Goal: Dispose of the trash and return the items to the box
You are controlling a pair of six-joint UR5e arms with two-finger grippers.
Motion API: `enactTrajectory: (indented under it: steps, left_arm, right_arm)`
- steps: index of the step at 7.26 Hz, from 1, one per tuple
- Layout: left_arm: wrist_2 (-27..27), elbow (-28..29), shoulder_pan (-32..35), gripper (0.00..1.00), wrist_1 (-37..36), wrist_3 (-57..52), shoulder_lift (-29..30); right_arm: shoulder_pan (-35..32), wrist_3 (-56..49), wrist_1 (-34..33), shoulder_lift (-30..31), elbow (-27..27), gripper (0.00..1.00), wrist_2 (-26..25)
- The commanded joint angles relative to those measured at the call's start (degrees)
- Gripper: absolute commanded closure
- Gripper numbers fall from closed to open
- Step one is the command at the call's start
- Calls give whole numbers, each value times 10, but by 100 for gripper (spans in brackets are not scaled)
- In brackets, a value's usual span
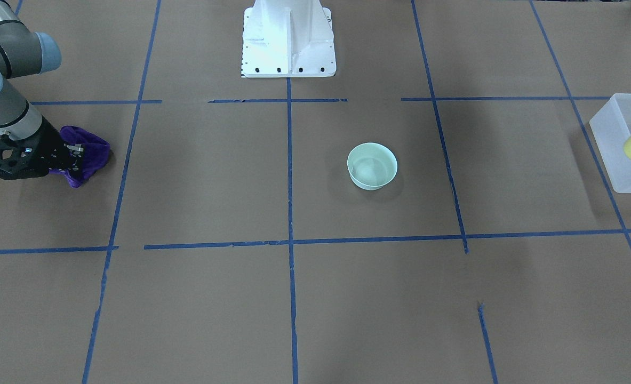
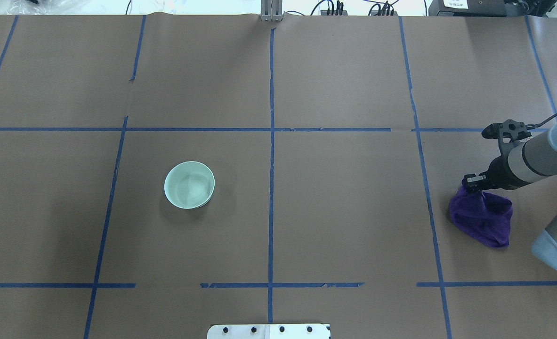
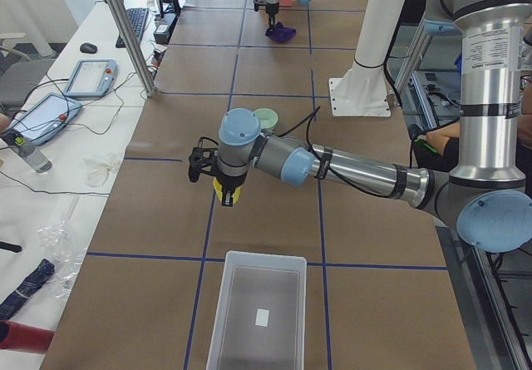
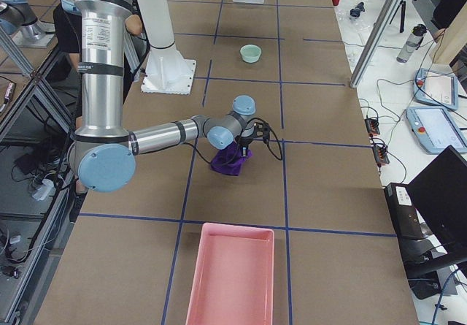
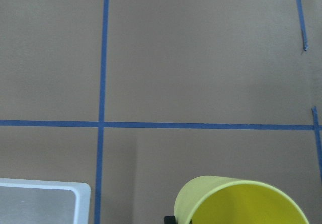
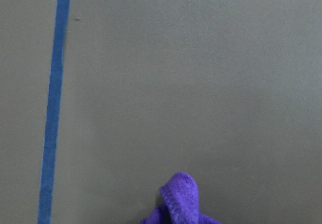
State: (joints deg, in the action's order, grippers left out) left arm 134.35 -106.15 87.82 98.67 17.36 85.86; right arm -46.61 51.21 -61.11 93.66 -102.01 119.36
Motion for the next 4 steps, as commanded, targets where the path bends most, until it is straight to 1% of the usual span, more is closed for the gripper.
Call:
enactTrajectory:
  steps: [1, 2, 3, 4]
  left_arm:
    - [-36, 32, 75, 100, -77, -99, 24]
    - [-37, 105, 122, 100, -83, -157, 48]
    - [-37, 141, 127, 100, -83, -191, 55]
    - [-36, 147, 126, 100, -80, -196, 44]
  right_arm:
    - [-10, 0, -2, 22, -40, 100, 10]
    - [-23, 0, -4, 22, -54, 100, 17]
    - [-53, 0, -6, 21, -59, 100, 49]
    - [-99, 0, -5, 21, -63, 100, 87]
